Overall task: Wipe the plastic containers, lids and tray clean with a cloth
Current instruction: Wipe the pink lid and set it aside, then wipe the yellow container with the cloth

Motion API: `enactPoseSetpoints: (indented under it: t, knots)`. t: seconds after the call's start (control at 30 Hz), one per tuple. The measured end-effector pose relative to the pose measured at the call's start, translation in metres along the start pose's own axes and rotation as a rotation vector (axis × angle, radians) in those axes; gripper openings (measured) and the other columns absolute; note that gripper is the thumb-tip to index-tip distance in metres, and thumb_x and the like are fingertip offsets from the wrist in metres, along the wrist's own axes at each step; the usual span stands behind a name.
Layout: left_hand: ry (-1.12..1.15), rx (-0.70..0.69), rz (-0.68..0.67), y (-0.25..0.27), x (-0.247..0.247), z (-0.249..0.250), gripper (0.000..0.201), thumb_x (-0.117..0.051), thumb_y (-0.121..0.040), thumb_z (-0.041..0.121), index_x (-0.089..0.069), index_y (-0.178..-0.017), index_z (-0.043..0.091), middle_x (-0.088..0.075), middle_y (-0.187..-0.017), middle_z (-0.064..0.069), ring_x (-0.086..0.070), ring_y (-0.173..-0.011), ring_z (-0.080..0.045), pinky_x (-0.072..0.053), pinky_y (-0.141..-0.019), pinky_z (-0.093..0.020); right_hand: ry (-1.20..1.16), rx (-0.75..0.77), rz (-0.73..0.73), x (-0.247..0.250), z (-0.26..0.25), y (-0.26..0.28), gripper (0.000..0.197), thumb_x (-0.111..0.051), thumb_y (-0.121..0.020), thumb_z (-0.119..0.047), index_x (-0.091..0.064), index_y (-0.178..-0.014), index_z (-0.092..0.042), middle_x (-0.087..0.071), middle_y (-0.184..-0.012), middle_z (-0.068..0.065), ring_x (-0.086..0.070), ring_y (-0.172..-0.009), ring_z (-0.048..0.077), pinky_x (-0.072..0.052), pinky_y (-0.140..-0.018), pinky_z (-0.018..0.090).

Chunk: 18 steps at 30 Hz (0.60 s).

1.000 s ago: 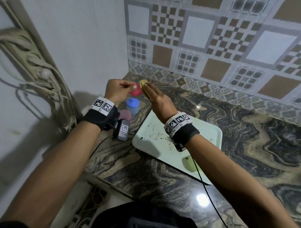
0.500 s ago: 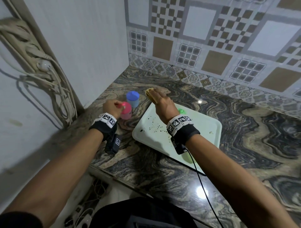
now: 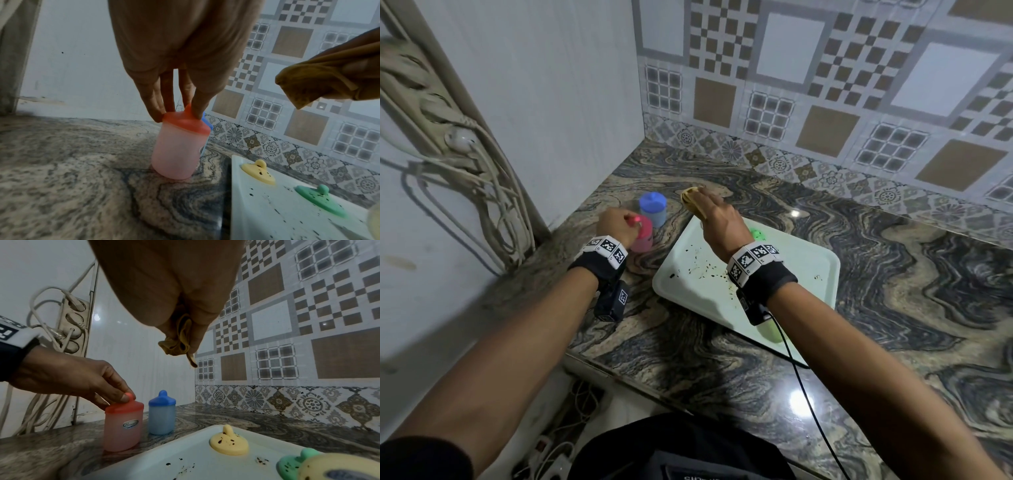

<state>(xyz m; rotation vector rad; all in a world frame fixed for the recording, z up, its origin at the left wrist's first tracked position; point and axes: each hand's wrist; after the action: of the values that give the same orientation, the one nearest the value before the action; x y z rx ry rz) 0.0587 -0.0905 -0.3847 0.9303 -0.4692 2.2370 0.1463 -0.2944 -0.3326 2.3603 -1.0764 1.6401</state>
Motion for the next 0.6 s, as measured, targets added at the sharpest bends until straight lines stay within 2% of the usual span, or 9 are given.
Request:
enactPoseSetpoints:
  t: [0.1,0.23,0.33,0.47,0.6]
  knots:
    - [-0.008,-0.006,-0.008,-0.001,-0.001,-0.004,0.018,-0.072,-0.084,0.013,-0.075,-0.101,0.008,-0.074,-0.098,-0.012,-0.068,-0.087,-0.025,-0.049,-0.078,-0.026,0.004,0.013,0.018,-0.009,0.005,0.0,0.046,-0.047,-0.093,0.003,-0.051,-0.136,-0.01,-0.047,-0.145,0.016,-0.055,-0.121,0.041,-0.051,-0.093,0.049]
    - [0.023,0.005,0.007,-0.005,-0.003,-0.006,0.018,-0.074,-0.083,0.015,-0.075,-0.1,0.008,-0.074,-0.094,-0.012,-0.069,-0.085,-0.026,-0.052,-0.076,-0.029,0.0,0.005,0.012,-0.025,0.009,0.0,0.037,-0.049,-0.099,-0.01,-0.051,-0.134,-0.02,-0.049,-0.144,0.01,-0.059,-0.118,0.037,-0.054,-0.088,0.049]
    - [0.013,-0.009,0.009,-0.01,-0.006,0.0,0.018,-0.074,-0.082,0.013,-0.076,-0.1,0.007,-0.074,-0.094,-0.014,-0.068,-0.084,-0.026,-0.049,-0.075,-0.027,0.012,-0.003,0.012,-0.023,0.01,0.0,0.039,-0.048,-0.098,-0.007,-0.051,-0.134,-0.02,-0.048,-0.145,0.009,-0.06,-0.116,0.037,-0.054,-0.087,0.048]
    - [-0.083,-0.02,-0.018,-0.014,-0.008,0.002,0.02,-0.066,-0.087,0.013,-0.073,-0.104,0.005,-0.071,-0.102,-0.018,-0.065,-0.098,-0.034,-0.05,-0.086,-0.037,0.02,-0.032,-0.002,-0.01,0.012,0.0,0.049,-0.048,-0.092,0.004,-0.052,-0.136,-0.015,-0.047,-0.146,0.014,-0.057,-0.12,0.038,-0.052,-0.092,0.049]
    - [-0.265,-0.078,0.05,-0.022,-0.013,0.009,0.038,-0.053,-0.089,0.04,-0.065,-0.107,0.008,-0.062,-0.115,-0.02,-0.05,-0.114,-0.038,-0.039,-0.098,-0.044,0.055,-0.077,0.038,0.012,0.022,0.011,0.051,-0.046,-0.091,0.009,-0.051,-0.138,-0.01,-0.045,-0.148,0.017,-0.055,-0.124,0.04,-0.05,-0.096,0.053]
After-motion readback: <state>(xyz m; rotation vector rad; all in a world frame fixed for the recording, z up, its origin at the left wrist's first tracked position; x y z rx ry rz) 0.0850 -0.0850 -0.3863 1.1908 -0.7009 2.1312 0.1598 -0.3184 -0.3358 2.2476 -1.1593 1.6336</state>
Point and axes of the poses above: each hand's wrist, its own y-axis away from the middle knuckle, its own x-axis out of the back of the hand, z = x × y
